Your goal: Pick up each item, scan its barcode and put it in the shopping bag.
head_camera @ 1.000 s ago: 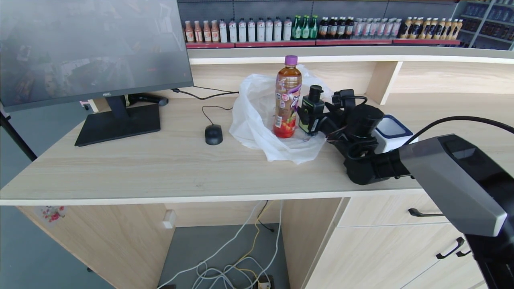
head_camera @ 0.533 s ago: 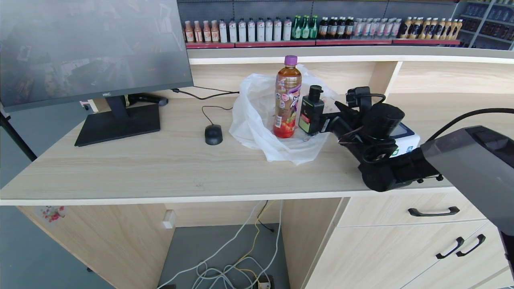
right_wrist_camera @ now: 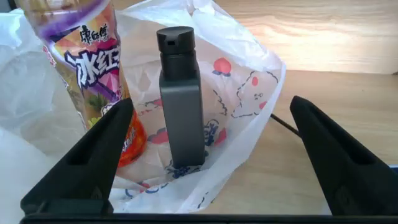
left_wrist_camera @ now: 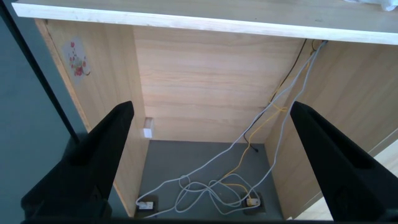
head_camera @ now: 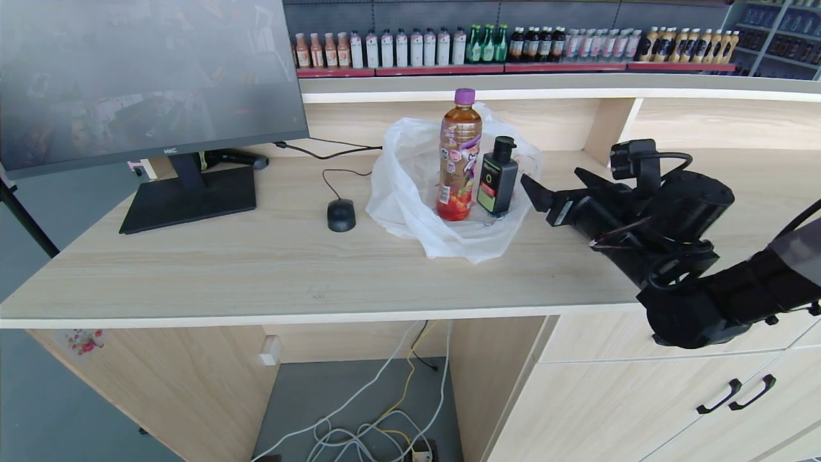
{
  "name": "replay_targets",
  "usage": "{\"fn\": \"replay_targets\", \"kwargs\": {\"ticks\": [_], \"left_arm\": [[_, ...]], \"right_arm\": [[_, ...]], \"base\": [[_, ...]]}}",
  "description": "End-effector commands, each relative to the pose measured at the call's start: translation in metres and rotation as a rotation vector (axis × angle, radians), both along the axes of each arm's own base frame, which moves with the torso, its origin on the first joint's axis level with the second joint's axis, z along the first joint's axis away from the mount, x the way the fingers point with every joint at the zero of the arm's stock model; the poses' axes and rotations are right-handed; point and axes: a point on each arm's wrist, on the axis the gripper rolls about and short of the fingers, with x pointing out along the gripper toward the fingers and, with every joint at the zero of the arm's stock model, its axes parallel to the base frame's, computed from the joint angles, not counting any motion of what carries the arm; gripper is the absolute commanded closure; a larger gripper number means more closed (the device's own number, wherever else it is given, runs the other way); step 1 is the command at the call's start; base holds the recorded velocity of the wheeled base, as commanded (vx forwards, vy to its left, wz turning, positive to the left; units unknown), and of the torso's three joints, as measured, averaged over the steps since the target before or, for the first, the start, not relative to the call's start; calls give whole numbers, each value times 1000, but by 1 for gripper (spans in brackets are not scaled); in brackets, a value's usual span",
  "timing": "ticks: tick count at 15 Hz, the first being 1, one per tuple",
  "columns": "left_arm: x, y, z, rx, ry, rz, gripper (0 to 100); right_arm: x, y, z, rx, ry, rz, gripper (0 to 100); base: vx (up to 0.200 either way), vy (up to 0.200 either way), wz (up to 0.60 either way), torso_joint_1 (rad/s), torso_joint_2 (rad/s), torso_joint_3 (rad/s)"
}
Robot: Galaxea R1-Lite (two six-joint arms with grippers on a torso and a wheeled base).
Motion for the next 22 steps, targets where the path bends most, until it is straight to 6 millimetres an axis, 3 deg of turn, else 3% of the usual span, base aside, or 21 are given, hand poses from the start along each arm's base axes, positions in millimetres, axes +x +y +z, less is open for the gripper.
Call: {"fn": "replay_targets", "kwargs": {"ticks": [1, 3, 4, 5, 9, 12, 15, 18, 22], "left_arm": [[0, 0, 0, -1, 0, -1, 0], [0, 0, 0, -1, 0, -1, 0], [0, 0, 0, -1, 0, 1, 0], [0, 0, 0, -1, 0, -1, 0], [0, 0, 0, -1, 0, -1, 0], [0, 0, 0, 2, 0, -1, 0], [0, 0, 0, 7, 0, -1, 0], [0, 0, 0, 4, 0, -1, 0], [0, 0, 0, 4, 0, -1, 0]], "right_arm": [[-80, -39, 14, 7, -20, -55, 0], [-128, -63, 7, 7, -4, -109, 0], [-139, -67, 5, 6, 2, -120, 0], [-176, -73, 4, 5, -1, -124, 0], [-246, -84, -5, -13, -46, -155, 0], [-282, -88, -3, -23, -63, -171, 0], [-326, -93, -19, -46, 28, -167, 0], [-358, -96, -35, -84, 153, -169, 0], [-379, -98, -60, -135, 197, -176, 0]], "base": [[0, 0, 0, 0, 0, 0], [0, 0, 0, 0, 0, 0], [0, 0, 0, 0, 0, 0], [0, 0, 0, 0, 0, 0], [0, 0, 0, 0, 0, 0], [0, 0, 0, 0, 0, 0], [0, 0, 0, 0, 0, 0], [0, 0, 0, 0, 0, 0], [0, 0, 0, 0, 0, 0]]}}
